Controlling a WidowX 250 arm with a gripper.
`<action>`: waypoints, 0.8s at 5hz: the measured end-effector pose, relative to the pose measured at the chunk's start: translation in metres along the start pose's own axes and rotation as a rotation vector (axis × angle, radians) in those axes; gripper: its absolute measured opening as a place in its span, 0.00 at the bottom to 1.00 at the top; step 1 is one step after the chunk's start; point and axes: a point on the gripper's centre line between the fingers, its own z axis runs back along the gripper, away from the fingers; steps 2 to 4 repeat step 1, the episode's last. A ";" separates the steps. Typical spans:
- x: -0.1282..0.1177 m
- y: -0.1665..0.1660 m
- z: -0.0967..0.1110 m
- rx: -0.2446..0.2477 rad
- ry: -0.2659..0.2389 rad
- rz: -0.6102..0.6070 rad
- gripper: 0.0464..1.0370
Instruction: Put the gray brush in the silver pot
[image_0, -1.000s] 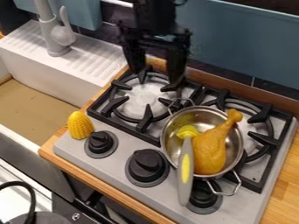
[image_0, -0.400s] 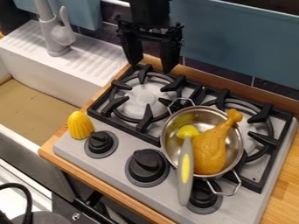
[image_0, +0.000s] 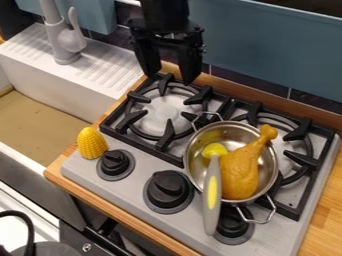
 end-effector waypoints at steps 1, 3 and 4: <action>0.004 0.000 0.012 -0.014 0.007 0.022 0.96; 0.004 0.000 0.012 -0.014 0.007 0.022 0.96; 0.004 0.000 0.012 -0.014 0.007 0.022 0.96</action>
